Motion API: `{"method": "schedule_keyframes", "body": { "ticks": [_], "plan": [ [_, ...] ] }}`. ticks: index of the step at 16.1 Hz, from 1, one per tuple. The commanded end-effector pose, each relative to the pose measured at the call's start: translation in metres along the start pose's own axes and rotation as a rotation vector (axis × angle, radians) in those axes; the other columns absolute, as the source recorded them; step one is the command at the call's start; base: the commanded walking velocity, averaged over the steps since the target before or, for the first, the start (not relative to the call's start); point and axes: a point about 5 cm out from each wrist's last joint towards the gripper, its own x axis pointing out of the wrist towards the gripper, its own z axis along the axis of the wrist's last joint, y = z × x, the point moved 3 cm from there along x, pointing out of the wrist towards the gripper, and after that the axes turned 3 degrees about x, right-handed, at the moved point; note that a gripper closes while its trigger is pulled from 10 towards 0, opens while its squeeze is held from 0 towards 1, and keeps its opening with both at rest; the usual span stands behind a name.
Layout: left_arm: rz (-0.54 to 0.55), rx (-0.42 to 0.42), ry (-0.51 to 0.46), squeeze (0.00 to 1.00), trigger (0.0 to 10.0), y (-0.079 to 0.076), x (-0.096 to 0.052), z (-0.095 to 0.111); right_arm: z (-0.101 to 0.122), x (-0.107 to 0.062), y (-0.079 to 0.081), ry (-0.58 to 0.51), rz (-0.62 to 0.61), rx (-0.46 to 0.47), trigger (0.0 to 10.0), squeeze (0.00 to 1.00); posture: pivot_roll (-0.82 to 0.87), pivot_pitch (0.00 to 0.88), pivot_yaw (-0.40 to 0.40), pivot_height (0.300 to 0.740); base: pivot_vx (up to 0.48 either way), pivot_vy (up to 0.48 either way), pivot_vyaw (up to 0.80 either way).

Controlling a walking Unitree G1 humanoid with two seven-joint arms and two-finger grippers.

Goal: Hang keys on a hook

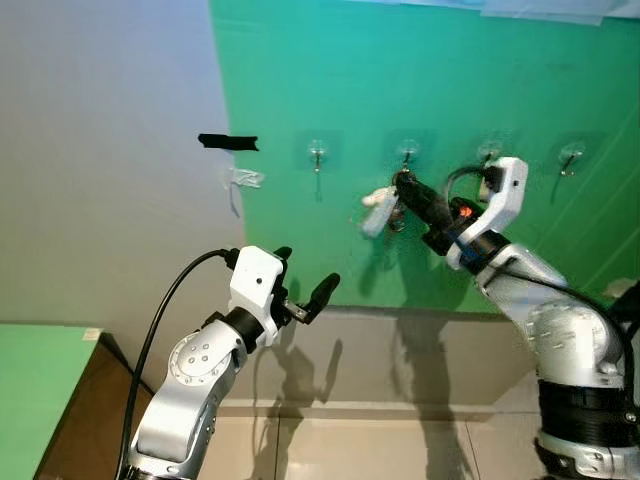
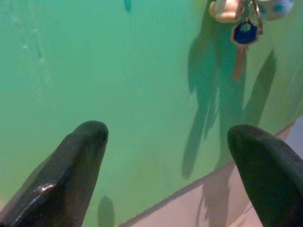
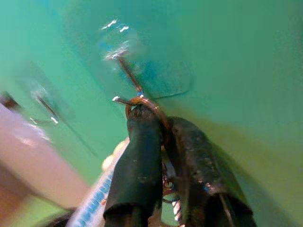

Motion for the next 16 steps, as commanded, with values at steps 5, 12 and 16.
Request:
{"method": "schedule_keyframes", "body": {
  "ticks": [5,12,16],
  "plan": [
    [-0.005,-0.001,0.000,0.00,10.0,-0.001,0.000,0.000,-0.025,-0.005,-0.028,0.091,-0.182,-0.209,10.0,1.00,-0.08,0.000,0.020,0.740,0.000,0.000,0.00],
    [-0.008,0.002,-0.001,0.00,10.0,-0.001,0.003,0.000,-0.033,-0.011,-0.022,0.069,-0.194,-0.484,10.0,1.00,-0.09,0.000,0.025,0.740,0.000,0.000,0.00],
    [-0.007,0.035,0.005,0.00,10.0,0.002,0.005,0.000,-0.035,-0.021,-0.021,0.021,-0.247,-0.568,10.0,1.00,-0.10,0.000,0.028,0.740,0.000,0.000,0.00]
  ]
}}
